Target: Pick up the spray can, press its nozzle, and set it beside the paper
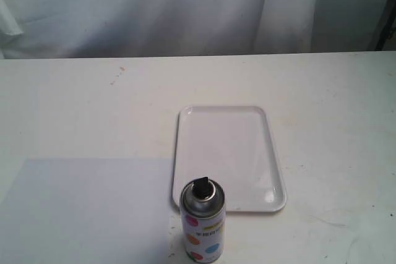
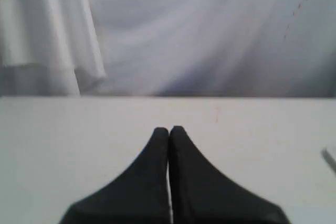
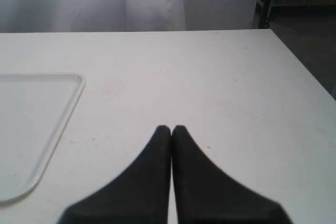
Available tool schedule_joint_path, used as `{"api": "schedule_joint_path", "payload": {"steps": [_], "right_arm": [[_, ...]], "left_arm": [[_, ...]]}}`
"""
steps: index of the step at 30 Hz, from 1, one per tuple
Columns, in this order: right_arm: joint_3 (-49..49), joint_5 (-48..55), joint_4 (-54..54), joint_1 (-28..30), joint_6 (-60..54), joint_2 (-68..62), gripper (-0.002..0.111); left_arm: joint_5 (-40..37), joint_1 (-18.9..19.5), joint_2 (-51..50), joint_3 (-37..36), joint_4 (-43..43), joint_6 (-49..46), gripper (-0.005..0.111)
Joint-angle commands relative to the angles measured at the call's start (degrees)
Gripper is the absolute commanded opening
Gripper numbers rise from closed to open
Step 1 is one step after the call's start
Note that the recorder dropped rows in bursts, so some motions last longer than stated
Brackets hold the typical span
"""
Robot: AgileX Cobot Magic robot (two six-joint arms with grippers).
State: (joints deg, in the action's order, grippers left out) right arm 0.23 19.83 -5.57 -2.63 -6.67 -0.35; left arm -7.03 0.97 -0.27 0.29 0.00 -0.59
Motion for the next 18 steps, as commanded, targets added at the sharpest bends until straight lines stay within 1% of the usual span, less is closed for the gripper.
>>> {"api": "schedule_joint_path", "payload": {"steps": [1, 3, 8, 9, 11, 13, 14, 18], "right_arm": [[-0.23, -0.03, 0.02, 0.39, -0.23, 0.35, 0.000], [-0.23, -0.03, 0.02, 0.39, -0.23, 0.35, 0.000], [-0.23, -0.03, 0.02, 0.39, -0.23, 0.35, 0.000], [-0.23, -0.03, 0.02, 0.39, -0.23, 0.35, 0.000], [-0.23, -0.03, 0.02, 0.39, -0.23, 0.35, 0.000], [-0.23, -0.03, 0.02, 0.39, -0.23, 0.35, 0.000], [-0.23, -0.03, 0.02, 0.39, -0.23, 0.35, 0.000], [-0.23, -0.03, 0.02, 0.39, -0.23, 0.35, 0.000]], "left_arm": [[14.82, 0.15, 0.27, -0.29, -0.71, 0.14, 0.000], [18.98, 0.15, 0.27, -0.29, -0.71, 0.14, 0.000], [21.15, 0.15, 0.27, -0.29, -0.71, 0.11, 0.000], [22.48, 0.15, 0.27, -0.29, -0.71, 1.05, 0.000], [22.74, 0.15, 0.27, -0.29, -1.57, 3.23, 0.000], [21.27, 0.15, 0.27, -0.29, -3.08, 6.04, 0.000], [19.07, 0.15, 0.27, 1.02, -3.08, 6.49, 0.000], [14.48, 0.15, 0.27, 7.24, -3.08, 6.49, 0.000]]}}
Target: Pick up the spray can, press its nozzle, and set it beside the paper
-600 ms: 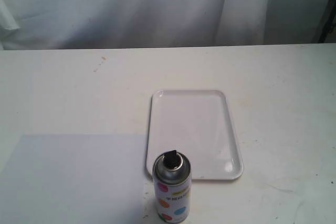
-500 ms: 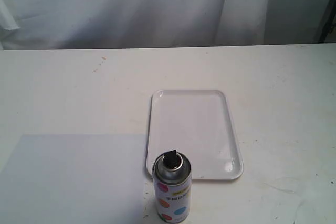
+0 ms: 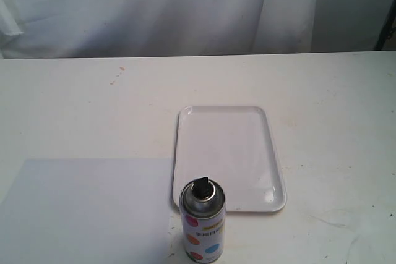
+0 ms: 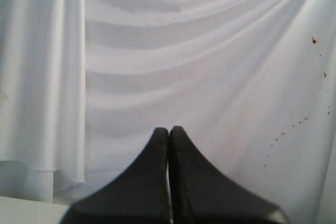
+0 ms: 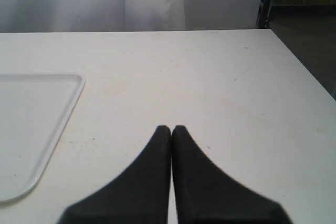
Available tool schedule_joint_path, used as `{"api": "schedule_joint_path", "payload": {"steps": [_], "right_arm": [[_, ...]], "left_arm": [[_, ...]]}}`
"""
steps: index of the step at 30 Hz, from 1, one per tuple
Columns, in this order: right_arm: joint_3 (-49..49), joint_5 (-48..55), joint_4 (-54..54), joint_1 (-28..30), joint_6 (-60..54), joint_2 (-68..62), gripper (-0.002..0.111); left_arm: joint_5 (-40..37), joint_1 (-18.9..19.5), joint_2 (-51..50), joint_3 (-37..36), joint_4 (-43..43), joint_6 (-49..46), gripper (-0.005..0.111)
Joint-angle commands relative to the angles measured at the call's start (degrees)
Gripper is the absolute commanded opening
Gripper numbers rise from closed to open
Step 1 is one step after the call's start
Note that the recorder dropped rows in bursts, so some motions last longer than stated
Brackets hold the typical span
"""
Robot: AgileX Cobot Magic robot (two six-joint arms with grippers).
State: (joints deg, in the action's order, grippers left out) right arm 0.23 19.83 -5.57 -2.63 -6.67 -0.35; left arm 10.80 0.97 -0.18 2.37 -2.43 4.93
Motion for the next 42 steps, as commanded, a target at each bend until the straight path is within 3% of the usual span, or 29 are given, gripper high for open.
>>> {"api": "schedule_joint_path", "payload": {"steps": [1, 12, 17, 22, 26, 30, 33, 38, 42], "right_arm": [[-0.23, -0.03, 0.02, 0.39, -0.23, 0.35, 0.000], [-0.23, -0.03, 0.02, 0.39, -0.23, 0.35, 0.000], [-0.23, -0.03, 0.02, 0.39, -0.23, 0.35, 0.000], [-0.23, -0.03, 0.02, 0.39, -0.23, 0.35, 0.000], [-0.23, -0.03, -0.59, 0.39, -0.23, 0.35, 0.000], [-0.23, -0.03, -1.72, 0.39, -0.23, 0.35, 0.000], [-0.23, -0.03, -1.72, 0.39, -0.23, 0.35, 0.000], [-0.23, -0.03, -1.72, 0.39, -0.23, 0.35, 0.000], [-0.23, -0.03, -1.84, 0.39, -0.23, 0.35, 0.000]], "left_arm": [[-3.76, 0.15, -0.06, 6.98, -0.65, 0.97, 0.000], [-14.34, 0.15, -29.18, 31.18, -0.16, 0.84, 0.000], [-16.14, 0.15, -42.25, 38.27, -0.16, -1.06, 0.000], [-13.52, -2.53, -49.32, 38.47, 0.20, -1.58, 0.000], [-10.27, -10.17, -54.20, 37.77, 0.20, -9.53, 0.000], [-5.02, -17.27, -59.31, 35.85, 0.20, -9.92, 0.000], [-1.48, -20.41, -63.26, 34.53, 0.20, -9.82, 0.000], [3.51, -23.29, -69.41, 32.18, 0.20, -9.39, 0.000], [7.76, -23.29, -73.20, 28.68, 0.20, -7.87, 0.000]]}}
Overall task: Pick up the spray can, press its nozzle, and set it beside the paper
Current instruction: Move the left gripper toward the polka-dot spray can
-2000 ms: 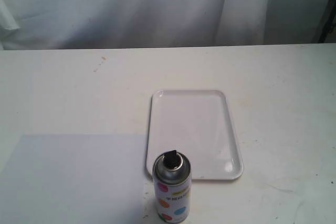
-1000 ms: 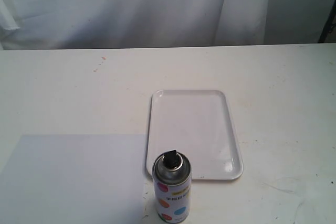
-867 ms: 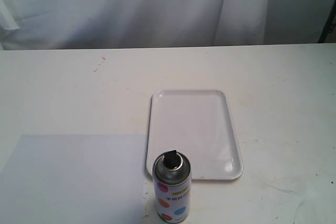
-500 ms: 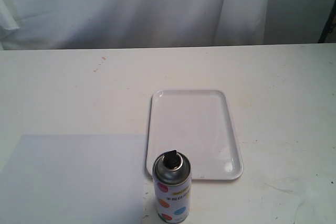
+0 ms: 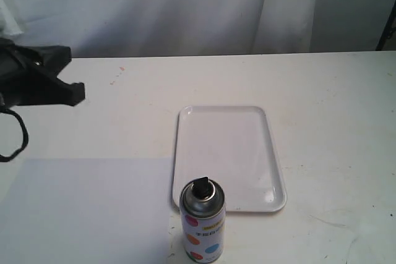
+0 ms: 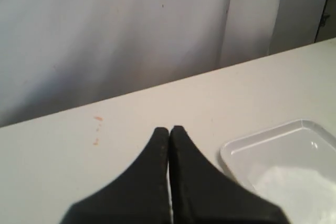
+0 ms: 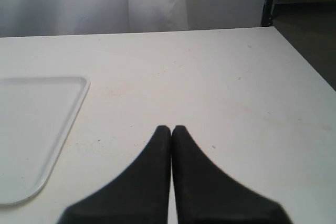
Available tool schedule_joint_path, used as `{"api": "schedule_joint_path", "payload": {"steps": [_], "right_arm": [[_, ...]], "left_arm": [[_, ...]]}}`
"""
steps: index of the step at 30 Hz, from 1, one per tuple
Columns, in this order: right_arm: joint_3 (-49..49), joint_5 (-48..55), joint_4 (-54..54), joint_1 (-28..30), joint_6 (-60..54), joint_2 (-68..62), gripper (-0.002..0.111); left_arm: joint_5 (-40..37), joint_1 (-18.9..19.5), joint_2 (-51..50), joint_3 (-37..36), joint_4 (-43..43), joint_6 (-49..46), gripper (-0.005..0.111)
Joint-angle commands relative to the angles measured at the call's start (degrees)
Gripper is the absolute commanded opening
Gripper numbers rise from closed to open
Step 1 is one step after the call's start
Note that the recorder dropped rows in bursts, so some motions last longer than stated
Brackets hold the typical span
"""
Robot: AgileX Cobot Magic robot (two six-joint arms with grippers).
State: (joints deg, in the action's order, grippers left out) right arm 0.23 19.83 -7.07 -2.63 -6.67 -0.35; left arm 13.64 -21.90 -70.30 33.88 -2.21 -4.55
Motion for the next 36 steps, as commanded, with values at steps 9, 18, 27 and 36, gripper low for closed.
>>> {"api": "schedule_joint_path", "payload": {"steps": [9, 18, 27, 36], "right_arm": [[-0.23, -0.03, -0.47, 0.39, -0.23, 0.35, 0.000], [-0.23, -0.03, -0.47, 0.39, -0.23, 0.35, 0.000], [-0.23, -0.03, -0.47, 0.39, -0.23, 0.35, 0.000], [-0.23, -0.03, -0.47, 0.39, -0.23, 0.35, 0.000]], "left_arm": [[17.08, -0.42, -8.22, -11.02, 14.51, 7.11, 0.000], [11.42, -0.42, -9.81, -11.16, 29.41, 12.23, 0.000], [9.53, -0.42, -9.81, -11.16, 31.03, 25.59, 0.000], [4.14, -0.42, -9.81, -12.32, 56.77, 49.95, 0.000]]}}
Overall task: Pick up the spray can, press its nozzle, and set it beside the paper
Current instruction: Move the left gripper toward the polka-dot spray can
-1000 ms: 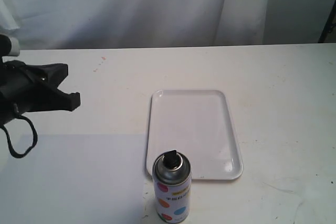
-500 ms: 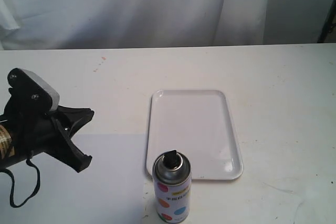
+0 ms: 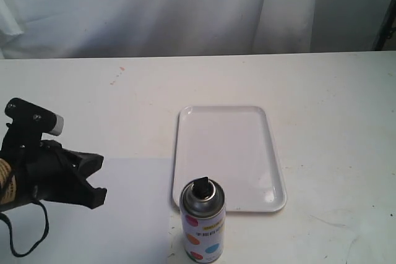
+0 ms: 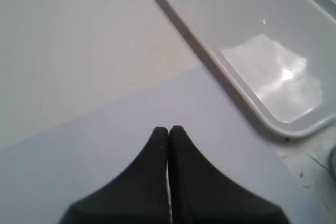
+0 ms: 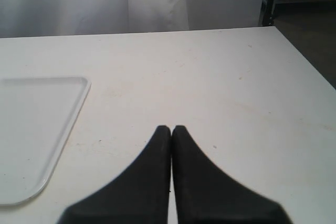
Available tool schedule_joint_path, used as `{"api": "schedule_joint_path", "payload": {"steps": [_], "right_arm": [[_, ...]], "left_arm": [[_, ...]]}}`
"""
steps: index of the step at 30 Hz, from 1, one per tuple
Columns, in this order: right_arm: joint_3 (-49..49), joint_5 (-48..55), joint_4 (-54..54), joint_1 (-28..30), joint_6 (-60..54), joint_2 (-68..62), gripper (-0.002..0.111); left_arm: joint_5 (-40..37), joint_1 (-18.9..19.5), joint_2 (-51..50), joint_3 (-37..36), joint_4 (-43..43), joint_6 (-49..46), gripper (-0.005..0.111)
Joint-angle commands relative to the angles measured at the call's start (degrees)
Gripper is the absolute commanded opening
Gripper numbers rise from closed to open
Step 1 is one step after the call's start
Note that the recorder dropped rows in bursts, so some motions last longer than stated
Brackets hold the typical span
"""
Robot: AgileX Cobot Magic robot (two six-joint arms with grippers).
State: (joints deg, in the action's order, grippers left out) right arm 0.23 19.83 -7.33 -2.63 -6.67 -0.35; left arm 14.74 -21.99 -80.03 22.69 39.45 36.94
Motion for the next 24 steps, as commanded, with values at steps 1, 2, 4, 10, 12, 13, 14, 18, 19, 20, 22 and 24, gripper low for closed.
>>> {"api": "schedule_joint_path", "payload": {"steps": [1, 2, 4, 10, 12, 13, 14, 18, 19, 20, 22, 24], "right_arm": [[-0.23, -0.03, -0.22, 0.39, -0.23, 0.35, 0.000], [-0.23, -0.03, -0.22, 0.39, -0.23, 0.35, 0.000], [-0.23, -0.03, -0.22, 0.39, -0.23, 0.35, 0.000], [-0.23, -0.03, -0.22, 0.39, -0.23, 0.35, 0.000], [-0.23, -0.03, -0.22, 0.39, -0.23, 0.35, 0.000], [-0.23, -0.03, -0.22, 0.39, -0.23, 0.35, 0.000], [-0.23, -0.03, -0.22, 0.39, -0.23, 0.35, 0.000], [-0.23, -0.03, -0.22, 0.28, -0.23, 0.35, 0.000], [-0.23, -0.03, -0.22, 0.28, -0.23, 0.35, 0.000], [-0.23, -0.03, -0.22, 0.28, -0.23, 0.35, 0.000], [-0.23, -0.03, -0.22, 0.28, -0.23, 0.35, 0.000], [-0.23, -0.03, -0.22, 0.28, -0.23, 0.35, 0.000]], "left_arm": [[6.19, -0.34, -0.07, -1.43, 19.21, 8.58, 0.000], [9.58, -0.34, -0.07, -1.73, 22.12, 8.58, 0.000], [14.62, -0.34, -0.07, -1.86, 28.41, 8.42, 0.000], [25.94, -0.34, -0.07, -1.86, 36.99, 9.45, 0.000], [28.10, -0.34, -0.23, -2.34, 37.79, 9.58, 0.000], [29.18, -0.22, -0.47, -2.61, 37.79, 9.70, 0.000], [30.19, -0.22, -0.95, -3.01, 37.79, 9.78, 0.000], [32.76, -0.22, -4.13, -4.01, 37.79, 9.12, 0.000], [32.90, -0.22, -5.09, -4.01, 37.50, 8.86, 0.000], [33.58, -0.22, -6.87, -4.01, 36.03, 7.51, 0.000], [32.92, -0.22, -7.98, -4.01, 35.43, 6.12, 0.000], [33.05, -0.22, -8.26, -3.71, 35.19, 6.53, 0.000]]}}
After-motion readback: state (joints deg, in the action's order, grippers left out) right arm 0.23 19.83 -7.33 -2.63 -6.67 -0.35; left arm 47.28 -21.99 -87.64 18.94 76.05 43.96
